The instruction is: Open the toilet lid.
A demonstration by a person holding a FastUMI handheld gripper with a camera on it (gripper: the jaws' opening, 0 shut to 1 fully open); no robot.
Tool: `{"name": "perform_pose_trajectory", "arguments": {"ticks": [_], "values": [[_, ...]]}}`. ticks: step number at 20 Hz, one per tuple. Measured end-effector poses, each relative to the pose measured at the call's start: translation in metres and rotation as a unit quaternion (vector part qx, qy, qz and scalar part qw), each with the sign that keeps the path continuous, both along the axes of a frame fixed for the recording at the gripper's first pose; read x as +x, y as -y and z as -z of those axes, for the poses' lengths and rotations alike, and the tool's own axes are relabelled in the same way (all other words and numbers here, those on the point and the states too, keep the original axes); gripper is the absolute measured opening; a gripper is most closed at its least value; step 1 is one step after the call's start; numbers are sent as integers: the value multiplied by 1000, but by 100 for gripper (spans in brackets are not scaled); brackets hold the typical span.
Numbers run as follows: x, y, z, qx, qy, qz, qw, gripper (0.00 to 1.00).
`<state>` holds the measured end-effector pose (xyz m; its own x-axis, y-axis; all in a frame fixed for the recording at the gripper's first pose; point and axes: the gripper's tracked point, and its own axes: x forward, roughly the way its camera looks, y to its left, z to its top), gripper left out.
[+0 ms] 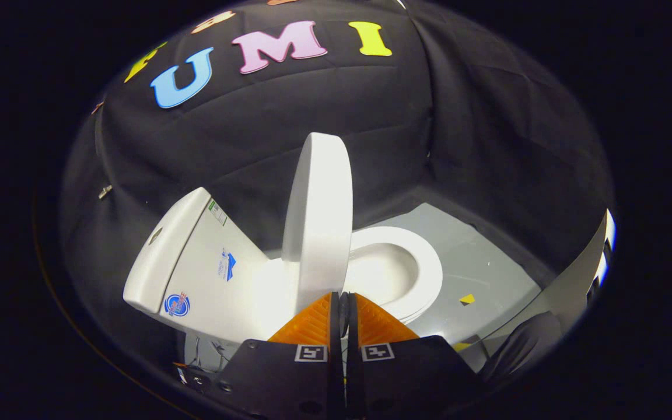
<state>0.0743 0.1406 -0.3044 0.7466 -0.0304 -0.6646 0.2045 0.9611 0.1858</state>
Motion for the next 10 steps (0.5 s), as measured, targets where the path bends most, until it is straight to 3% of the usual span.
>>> {"name": "perform_pose_trajectory", "arguments": {"ticks": [10], "values": [[-1, -81, -31, -79, 56, -56, 994, 7]]}}
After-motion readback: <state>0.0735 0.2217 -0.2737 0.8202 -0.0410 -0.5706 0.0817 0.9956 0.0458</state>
